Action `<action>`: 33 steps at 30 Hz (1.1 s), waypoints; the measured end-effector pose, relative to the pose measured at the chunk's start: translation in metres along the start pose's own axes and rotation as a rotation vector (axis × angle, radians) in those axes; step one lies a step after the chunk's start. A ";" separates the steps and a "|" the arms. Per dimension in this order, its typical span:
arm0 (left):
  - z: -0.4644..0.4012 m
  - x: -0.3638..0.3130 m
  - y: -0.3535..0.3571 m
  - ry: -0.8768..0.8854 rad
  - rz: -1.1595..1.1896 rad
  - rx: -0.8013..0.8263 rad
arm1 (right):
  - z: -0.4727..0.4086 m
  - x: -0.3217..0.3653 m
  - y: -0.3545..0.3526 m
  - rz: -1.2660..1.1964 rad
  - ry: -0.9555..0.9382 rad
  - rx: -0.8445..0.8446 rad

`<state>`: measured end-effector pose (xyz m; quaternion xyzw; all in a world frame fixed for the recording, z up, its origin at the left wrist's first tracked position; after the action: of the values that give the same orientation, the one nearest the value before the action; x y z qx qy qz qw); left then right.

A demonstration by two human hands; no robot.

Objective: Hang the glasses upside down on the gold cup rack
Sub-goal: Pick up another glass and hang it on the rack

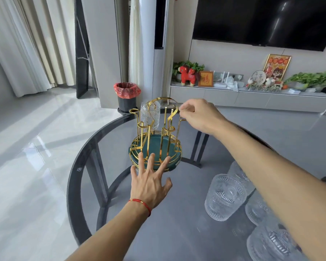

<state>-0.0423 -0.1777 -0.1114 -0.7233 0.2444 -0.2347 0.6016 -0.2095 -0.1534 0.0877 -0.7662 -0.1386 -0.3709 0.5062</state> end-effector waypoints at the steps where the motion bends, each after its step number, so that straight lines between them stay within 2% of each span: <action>1: 0.002 -0.003 -0.005 -0.005 -0.007 0.006 | 0.022 -0.008 -0.006 0.004 0.016 0.020; 3: 0.009 -0.014 -0.022 -0.002 -0.029 -0.003 | 0.066 -0.025 -0.015 0.037 0.039 0.054; 5: 0.019 -0.036 -0.046 0.052 0.025 -0.101 | 0.102 -0.042 -0.020 0.092 0.046 0.083; 8: 0.038 -0.064 -0.080 0.078 0.401 -0.280 | 0.140 -0.062 -0.032 0.059 0.031 -0.001; 10: 0.045 -0.077 -0.087 0.099 0.667 -0.206 | 0.157 -0.072 -0.045 -0.045 0.015 -0.129; 12: 0.047 -0.094 -0.082 0.193 0.869 0.016 | 0.171 -0.080 -0.057 -0.131 -0.010 -0.259; 13: 0.049 -0.103 -0.078 0.244 0.902 0.109 | 0.177 -0.084 -0.062 -0.164 -0.019 -0.311; 15: 0.049 -0.118 -0.073 0.308 0.852 0.157 | 0.185 -0.089 -0.066 -0.228 -0.012 -0.370; 19: 0.041 -0.126 -0.076 0.245 0.737 -0.006 | 0.192 -0.099 -0.064 -0.302 0.035 -0.407; 21: 0.038 -0.118 -0.079 0.200 0.757 -0.041 | 0.193 -0.101 -0.062 -0.299 0.056 -0.395; 24: 0.038 -0.091 -0.088 0.104 0.906 -0.079 | 0.195 -0.095 -0.055 -0.323 0.072 -0.362; 29: 0.036 -0.035 -0.110 0.037 1.103 -0.146 | 0.202 -0.065 -0.005 -0.443 0.088 -0.179; 31: 0.036 -0.020 -0.109 0.005 1.218 -0.132 | 0.201 -0.061 0.019 -0.553 0.254 -0.076; 33: 0.036 -0.013 -0.100 -0.029 1.334 -0.096 | 0.197 -0.058 0.041 -0.925 0.461 -0.003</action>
<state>-0.0222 -0.1263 -0.0191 -0.4462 0.6416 0.2085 0.5880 -0.1415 0.0109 -0.0229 -0.5239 -0.3472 -0.7153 0.3055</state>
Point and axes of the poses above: each hand's wrist, its own z-axis away from the middle knuckle, its own y-axis out of the palm, x = y × z, the point moved 5 cm from there along -z, towards the middle knuckle, and after that the axes turned 11 degrees about -z, right-handed, at the moved point
